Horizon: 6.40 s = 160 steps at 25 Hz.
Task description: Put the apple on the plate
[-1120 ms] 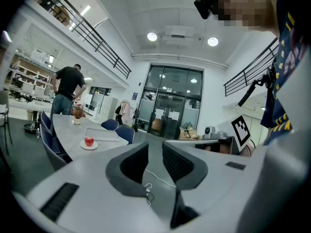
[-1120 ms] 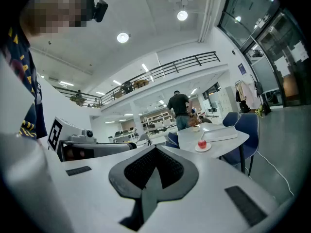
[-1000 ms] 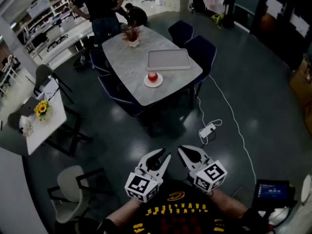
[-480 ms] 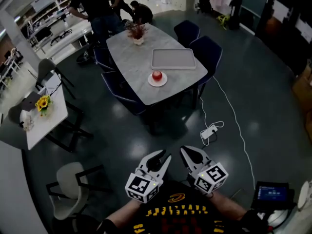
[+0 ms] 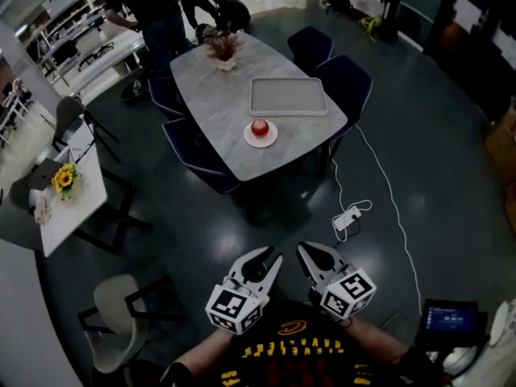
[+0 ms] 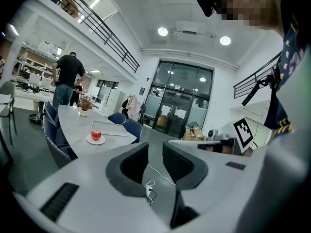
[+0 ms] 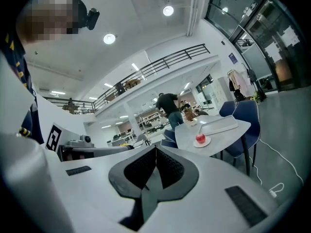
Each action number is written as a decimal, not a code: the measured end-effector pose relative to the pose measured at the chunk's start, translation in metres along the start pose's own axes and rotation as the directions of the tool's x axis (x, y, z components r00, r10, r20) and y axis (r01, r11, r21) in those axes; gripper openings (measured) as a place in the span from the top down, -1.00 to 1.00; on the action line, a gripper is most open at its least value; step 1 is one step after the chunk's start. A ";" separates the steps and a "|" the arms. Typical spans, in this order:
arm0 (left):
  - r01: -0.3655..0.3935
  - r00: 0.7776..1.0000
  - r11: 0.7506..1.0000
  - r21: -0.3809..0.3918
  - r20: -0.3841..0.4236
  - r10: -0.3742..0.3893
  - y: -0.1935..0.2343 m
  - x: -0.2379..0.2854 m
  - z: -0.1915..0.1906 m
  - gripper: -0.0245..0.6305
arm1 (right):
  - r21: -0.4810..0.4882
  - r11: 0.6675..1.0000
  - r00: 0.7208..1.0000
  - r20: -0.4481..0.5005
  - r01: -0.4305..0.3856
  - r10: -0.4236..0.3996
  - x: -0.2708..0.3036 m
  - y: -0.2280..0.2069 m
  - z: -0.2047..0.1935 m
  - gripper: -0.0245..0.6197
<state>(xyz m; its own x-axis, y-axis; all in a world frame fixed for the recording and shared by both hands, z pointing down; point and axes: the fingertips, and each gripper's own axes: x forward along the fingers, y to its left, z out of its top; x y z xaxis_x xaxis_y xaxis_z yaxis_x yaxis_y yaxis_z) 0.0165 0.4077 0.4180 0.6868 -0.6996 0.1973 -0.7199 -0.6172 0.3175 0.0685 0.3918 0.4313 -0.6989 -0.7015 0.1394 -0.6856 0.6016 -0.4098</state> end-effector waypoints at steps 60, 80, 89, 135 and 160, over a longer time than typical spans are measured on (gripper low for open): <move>-0.054 0.998 0.987 -0.150 0.016 0.057 0.257 0.086 0.082 0.63 | 0.147 0.988 0.998 -0.057 0.041 -0.033 0.253 -0.097 0.058 0.90; -0.129 0.991 0.960 -0.248 -0.074 0.114 0.308 0.219 0.088 0.63 | 0.263 0.961 0.990 -0.126 0.087 -0.055 0.297 -0.238 0.078 0.90; -0.276 0.961 0.900 -0.338 -0.118 0.250 0.347 0.259 0.077 0.63 | 0.349 0.933 0.975 -0.220 0.091 -0.013 0.319 -0.302 0.069 0.90; -0.469 0.785 0.810 -0.352 -0.587 0.199 0.514 0.351 -0.093 0.54 | 0.142 0.944 0.787 -0.596 0.297 -0.158 0.420 -0.424 -0.074 0.72; -0.451 0.804 0.765 -0.459 -0.582 0.125 0.512 0.352 -0.099 0.72 | 0.311 0.881 0.797 -0.594 0.357 -0.113 0.423 -0.419 -0.087 0.74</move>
<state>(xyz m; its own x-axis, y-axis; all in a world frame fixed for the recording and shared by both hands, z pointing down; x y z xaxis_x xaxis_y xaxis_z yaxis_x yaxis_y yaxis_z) -0.1001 -0.1193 0.7417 0.5203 -0.4296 0.7381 -0.8150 0.0084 0.5794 0.0423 -0.1238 0.7408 -0.6002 -0.4000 0.6926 -0.7899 0.1604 -0.5919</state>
